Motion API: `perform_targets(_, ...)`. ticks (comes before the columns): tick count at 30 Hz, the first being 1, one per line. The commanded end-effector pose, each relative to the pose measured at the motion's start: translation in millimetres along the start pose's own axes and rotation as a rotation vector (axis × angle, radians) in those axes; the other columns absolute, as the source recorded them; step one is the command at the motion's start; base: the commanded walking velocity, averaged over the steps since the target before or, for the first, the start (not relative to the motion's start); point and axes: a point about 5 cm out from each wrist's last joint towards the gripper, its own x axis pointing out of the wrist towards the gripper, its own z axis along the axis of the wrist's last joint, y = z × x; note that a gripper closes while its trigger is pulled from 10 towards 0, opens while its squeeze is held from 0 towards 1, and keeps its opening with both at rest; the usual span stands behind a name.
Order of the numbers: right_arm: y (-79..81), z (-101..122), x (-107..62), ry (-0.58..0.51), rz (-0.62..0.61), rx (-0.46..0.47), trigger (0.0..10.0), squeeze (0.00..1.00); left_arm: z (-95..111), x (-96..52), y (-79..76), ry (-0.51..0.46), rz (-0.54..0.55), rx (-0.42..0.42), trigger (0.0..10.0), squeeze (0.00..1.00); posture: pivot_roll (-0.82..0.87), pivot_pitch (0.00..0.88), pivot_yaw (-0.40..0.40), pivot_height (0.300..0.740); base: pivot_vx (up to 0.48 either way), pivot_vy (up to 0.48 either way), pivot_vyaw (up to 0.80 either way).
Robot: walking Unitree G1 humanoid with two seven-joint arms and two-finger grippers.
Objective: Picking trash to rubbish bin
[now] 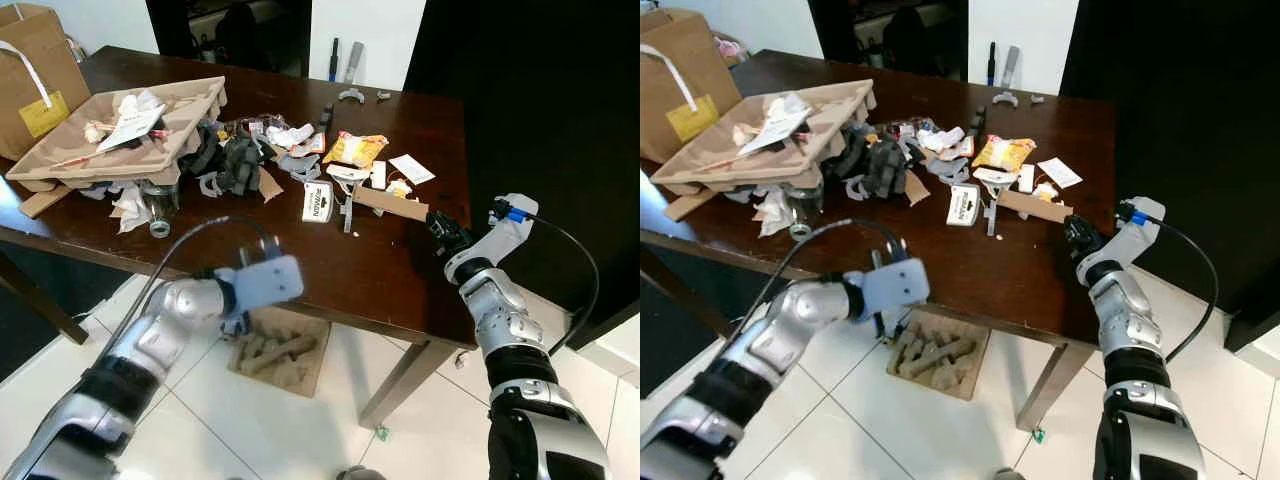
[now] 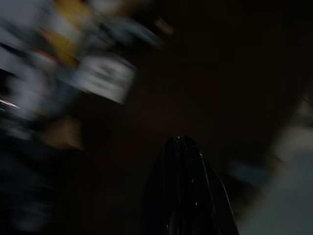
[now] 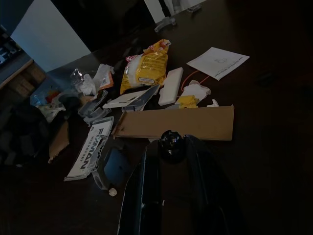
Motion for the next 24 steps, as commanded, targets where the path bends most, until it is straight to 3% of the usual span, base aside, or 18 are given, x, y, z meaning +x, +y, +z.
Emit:
perform_targets(1,-2.7,-1.1,-2.7,0.002,-0.005,0.012,10.0,0.0,8.0,-0.7,10.0,-0.036,0.063,0.024,0.0,0.0,0.04,0.138,-0.002,0.74,0.0,0.0,0.0)
perform_targets(4,-2.1,-0.9,-2.4,0.0,-0.002,0.014,10.0,0.0,11.6,-2.0,20.0,-0.047,0.124,0.033,0.0,0.0,0.04,0.138,-0.002,0.74,0.0,0.0,0.0)
perform_targets(6,-0.5,-0.5,-1.4,-0.001,0.004,0.016,10.0,0.0,14.9,-4.3,34.2,-0.054,0.22,0.05,0.0,0.0,0.05,0.133,-0.002,0.74,0.0,0.0,0.0)
perform_targets(10,0.0,-1.0,-1.1,0.0,0.005,0.016,10.0,0.0,15.3,-5.0,37.1,-0.064,0.25,0.034,0.0,0.0,0.05,0.133,-0.002,0.74,0.0,0.0,0.0)
perform_targets(12,0.6,-1.7,-0.9,0.004,0.008,0.013,10.0,0.0,22.6,-2.3,27.9,-0.139,0.193,-0.041,0.0,0.0,0.05,0.133,-0.002,0.74,0.0,0.0,0.0)
perform_targets(13,0.6,-1.7,-0.9,0.004,0.008,0.013,10.0,0.0,22.6,-2.3,27.9,-0.139,0.193,-0.041,0.0,0.0,0.05,0.133,-0.002,0.74,0.0,0.0,0.0)
perform_targets(14,0.8,-1.9,-0.8,0.005,0.009,0.012,10.0,0.0,27.5,-1.4,23.2,-0.182,0.162,-0.081,2.7,0.0,0.05,0.133,-0.006,0.74,0.0,0.0,0.0)
perform_targets(15,1.2,-2.0,-0.7,0.006,0.01,0.011,10.0,0.0,35.7,-0.7,16.2,-0.252,0.11,-0.146,3.6,0.0,0.05,0.132,-0.006,0.74,0.0,0.0,0.0)
perform_targets(16,1.2,-2.0,-0.6,0.006,0.01,0.01,10.0,0.0,42.8,-1.1,10.6,-0.305,0.064,-0.178,9.1,0.0,0.05,0.132,-0.006,0.74,0.0,0.0,0.0)
perform_targets(19,1.3,-2.0,-0.5,0.007,0.011,0.009,10.0,0.0,49.3,-1.6,7.0,-0.351,0.037,-0.216,10.0,0.0,0.05,0.132,-0.005,0.74,0.0,0.0,0.0)
perform_targets(20,1.3,-2.0,-0.4,0.007,0.011,0.008,10.0,0.0,55.0,-2.2,3.8,-0.392,0.009,-0.251,10.0,0.17,0.05,0.132,-0.005,0.74,0.0,0.0,0.0)
perform_targets(21,1.3,-2.1,-0.3,0.009,0.011,0.005,10.0,0.0,59.6,-3.0,-0.1,-0.419,-0.031,-0.277,10.0,0.87,0.05,0.133,-0.005,0.74,0.0,0.0,0.0)
perform_targets(22,1.3,-2.1,-0.3,0.009,0.011,0.005,10.0,0.0,59.6,-3.0,-0.1,-0.419,-0.031,-0.277,10.0,0.87,0.05,0.133,-0.005,0.74,0.0,0.0,0.0)
perform_targets(23,1.3,-2.4,-0.3,0.01,0.01,0.004,10.0,0.0,61.6,-3.8,-3.1,-0.431,-0.063,-0.301,10.0,1.0,0.05,0.133,-0.003,0.74,0.0,0.0,0.0)
perform_targets(24,1.2,-2.6,-0.5,0.011,0.01,0.003,10.0,0.0,61.3,-5.1,-7.8,-0.419,-0.115,-0.294,10.0,1.0,0.05,0.133,-0.002,0.74,0.0,0.0,0.0)
